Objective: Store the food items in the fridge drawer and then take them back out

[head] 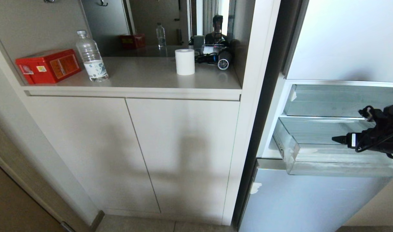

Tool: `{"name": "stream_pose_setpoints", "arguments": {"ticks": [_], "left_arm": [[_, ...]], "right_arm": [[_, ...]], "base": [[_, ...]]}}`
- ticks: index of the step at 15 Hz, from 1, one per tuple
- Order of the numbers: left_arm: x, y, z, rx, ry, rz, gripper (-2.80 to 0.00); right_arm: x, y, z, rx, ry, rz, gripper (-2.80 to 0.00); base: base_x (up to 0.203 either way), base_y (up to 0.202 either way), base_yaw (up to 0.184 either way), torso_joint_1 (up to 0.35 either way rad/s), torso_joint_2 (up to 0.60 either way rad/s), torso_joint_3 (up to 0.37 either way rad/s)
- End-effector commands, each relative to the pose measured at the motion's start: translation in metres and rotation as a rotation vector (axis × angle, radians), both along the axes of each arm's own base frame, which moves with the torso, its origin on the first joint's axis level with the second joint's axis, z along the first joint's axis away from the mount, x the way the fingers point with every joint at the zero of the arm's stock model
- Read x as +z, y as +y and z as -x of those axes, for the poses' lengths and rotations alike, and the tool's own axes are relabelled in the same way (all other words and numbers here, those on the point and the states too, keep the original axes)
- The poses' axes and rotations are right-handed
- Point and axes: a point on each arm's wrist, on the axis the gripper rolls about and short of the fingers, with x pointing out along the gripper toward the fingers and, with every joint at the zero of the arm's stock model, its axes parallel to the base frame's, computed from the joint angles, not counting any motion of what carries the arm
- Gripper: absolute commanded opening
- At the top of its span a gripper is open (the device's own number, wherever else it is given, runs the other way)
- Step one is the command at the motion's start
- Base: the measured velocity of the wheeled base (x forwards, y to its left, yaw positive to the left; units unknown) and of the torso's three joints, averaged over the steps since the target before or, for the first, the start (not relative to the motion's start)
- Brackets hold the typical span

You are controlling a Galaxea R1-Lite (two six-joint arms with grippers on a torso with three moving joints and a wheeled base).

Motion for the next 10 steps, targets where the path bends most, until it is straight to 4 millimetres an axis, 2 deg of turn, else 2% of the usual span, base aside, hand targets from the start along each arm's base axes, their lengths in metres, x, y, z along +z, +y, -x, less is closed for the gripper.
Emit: {"name": "stream_pose_setpoints", "arguments": {"ticks": [1, 6, 10], "left_arm": [[0.0, 0.0, 0.0, 0.0, 0.002, 0.0, -2.8], [0.0, 0.0, 0.0, 0.0, 0.0, 0.0, -2.8], [0.0, 0.0, 0.0, 0.0, 0.0, 0.0, -2.8]], "right_arm": [[0.009, 0.001, 0.01, -0.004, 0.043, -0.017, 0.0], [0.034, -0.004, 0.044, -0.048, 0.109, -0.054, 0.0], [0.042, -0.013, 0.067, -0.085, 0.153, -0.087, 0.0]], "base": [[0.0, 0.0, 0.0, 0.0, 0.0, 0.0], [0.0, 0.0, 0.0, 0.0, 0.0, 0.0], [0.0, 0.0, 0.0, 0.0, 0.0, 0.0]]}}
